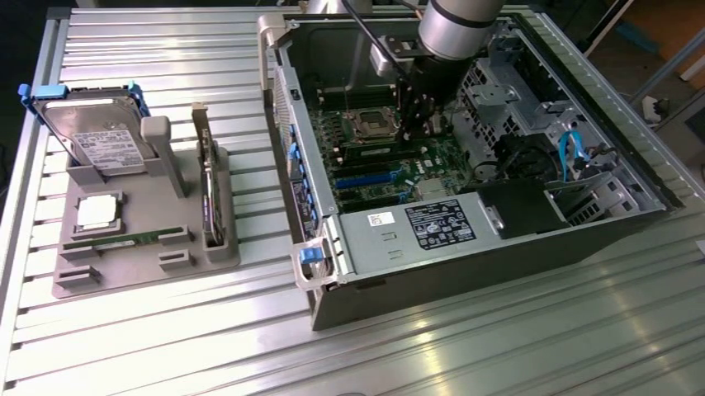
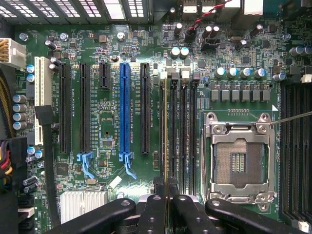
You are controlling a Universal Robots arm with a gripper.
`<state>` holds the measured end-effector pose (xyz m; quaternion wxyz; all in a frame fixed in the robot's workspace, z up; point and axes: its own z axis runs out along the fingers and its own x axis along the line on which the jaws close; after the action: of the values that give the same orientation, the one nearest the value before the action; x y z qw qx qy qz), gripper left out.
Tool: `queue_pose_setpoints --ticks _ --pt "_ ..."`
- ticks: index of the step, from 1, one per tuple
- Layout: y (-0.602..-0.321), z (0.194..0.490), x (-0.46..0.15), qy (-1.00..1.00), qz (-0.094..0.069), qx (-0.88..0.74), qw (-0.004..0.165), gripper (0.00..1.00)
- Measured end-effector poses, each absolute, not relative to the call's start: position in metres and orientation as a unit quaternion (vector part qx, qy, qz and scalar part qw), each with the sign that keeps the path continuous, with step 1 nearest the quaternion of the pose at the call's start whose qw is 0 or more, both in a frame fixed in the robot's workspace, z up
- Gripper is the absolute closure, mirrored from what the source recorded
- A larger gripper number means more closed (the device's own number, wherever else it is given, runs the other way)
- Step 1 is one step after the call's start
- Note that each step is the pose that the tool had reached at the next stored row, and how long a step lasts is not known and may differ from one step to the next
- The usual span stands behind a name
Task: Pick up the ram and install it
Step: 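Insert the ram into the slot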
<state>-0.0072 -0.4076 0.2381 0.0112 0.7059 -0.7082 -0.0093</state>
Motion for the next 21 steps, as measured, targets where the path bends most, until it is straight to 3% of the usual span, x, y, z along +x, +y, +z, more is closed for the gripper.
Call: queue_pose_setpoints --ticks 21 --pt "-0.4076 0.2377 -0.008 -0.705 -0.009 0.709 0.011 0.88"
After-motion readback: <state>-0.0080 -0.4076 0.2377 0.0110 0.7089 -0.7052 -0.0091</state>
